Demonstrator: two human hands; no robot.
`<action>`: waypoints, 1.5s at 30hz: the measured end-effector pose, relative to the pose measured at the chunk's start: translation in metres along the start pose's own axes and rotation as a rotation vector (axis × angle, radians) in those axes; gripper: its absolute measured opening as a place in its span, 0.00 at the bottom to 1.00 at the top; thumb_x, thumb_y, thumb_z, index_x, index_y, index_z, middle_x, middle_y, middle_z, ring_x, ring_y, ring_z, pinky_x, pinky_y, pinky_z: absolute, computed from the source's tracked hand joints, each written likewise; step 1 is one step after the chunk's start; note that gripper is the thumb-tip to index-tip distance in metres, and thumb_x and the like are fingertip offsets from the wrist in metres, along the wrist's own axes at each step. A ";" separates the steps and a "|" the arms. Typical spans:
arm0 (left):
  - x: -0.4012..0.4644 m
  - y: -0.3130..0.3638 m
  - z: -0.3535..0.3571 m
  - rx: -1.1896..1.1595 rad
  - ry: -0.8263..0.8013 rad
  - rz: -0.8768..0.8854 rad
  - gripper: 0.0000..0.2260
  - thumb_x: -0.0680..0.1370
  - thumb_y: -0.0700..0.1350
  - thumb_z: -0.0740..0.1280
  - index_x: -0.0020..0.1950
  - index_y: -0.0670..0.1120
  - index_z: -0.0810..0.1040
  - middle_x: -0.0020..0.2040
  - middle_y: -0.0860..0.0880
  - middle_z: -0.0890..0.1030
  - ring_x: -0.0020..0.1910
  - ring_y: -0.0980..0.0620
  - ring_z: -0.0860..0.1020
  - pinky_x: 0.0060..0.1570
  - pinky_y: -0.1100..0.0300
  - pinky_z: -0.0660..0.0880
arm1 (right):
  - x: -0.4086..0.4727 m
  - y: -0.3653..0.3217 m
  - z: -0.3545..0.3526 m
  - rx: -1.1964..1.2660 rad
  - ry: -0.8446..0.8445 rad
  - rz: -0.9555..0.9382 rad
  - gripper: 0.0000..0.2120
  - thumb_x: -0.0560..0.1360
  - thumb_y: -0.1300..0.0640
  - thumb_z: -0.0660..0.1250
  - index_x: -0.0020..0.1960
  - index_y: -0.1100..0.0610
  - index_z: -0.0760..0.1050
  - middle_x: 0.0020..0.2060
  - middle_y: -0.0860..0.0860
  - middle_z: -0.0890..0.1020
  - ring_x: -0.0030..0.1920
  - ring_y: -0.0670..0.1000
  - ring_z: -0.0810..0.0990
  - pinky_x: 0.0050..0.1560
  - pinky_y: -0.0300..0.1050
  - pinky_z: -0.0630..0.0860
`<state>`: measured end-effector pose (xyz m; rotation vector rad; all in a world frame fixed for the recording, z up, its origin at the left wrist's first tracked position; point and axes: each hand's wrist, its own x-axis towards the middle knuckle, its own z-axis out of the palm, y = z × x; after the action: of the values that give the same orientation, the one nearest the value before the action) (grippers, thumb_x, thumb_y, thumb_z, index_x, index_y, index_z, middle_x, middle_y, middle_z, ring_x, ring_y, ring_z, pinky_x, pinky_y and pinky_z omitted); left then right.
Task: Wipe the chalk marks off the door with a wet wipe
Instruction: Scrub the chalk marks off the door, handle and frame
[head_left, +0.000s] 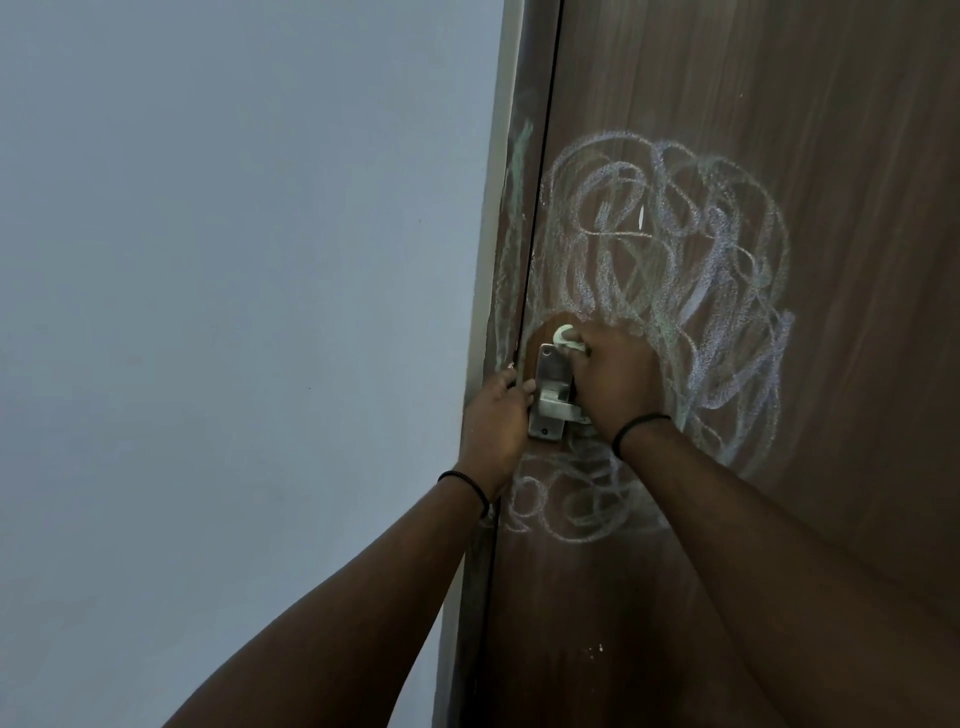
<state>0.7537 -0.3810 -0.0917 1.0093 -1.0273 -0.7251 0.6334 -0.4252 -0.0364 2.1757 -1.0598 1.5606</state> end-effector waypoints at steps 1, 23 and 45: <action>-0.001 0.000 0.001 0.011 -0.013 0.012 0.10 0.78 0.48 0.62 0.52 0.54 0.82 0.53 0.49 0.84 0.56 0.49 0.80 0.62 0.43 0.75 | -0.004 -0.003 0.000 -0.026 0.021 0.054 0.07 0.74 0.59 0.69 0.50 0.53 0.83 0.43 0.53 0.85 0.42 0.55 0.82 0.40 0.40 0.72; 0.006 -0.009 0.002 0.009 -0.006 0.031 0.09 0.81 0.46 0.62 0.57 0.49 0.80 0.52 0.50 0.83 0.54 0.53 0.81 0.57 0.55 0.77 | -0.003 -0.002 -0.007 0.101 -0.243 0.289 0.04 0.72 0.56 0.71 0.39 0.51 0.82 0.37 0.48 0.84 0.38 0.49 0.82 0.38 0.44 0.78; 0.005 -0.003 -0.004 0.109 -0.040 0.014 0.09 0.79 0.39 0.60 0.42 0.48 0.76 0.43 0.44 0.79 0.47 0.43 0.78 0.56 0.40 0.74 | 0.016 -0.008 -0.013 0.039 -0.611 0.052 0.08 0.73 0.65 0.71 0.44 0.55 0.86 0.44 0.51 0.86 0.46 0.46 0.81 0.47 0.40 0.75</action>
<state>0.7591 -0.3851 -0.0937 1.0842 -1.1178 -0.6858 0.6316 -0.4185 -0.0156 2.7529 -1.2543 0.9423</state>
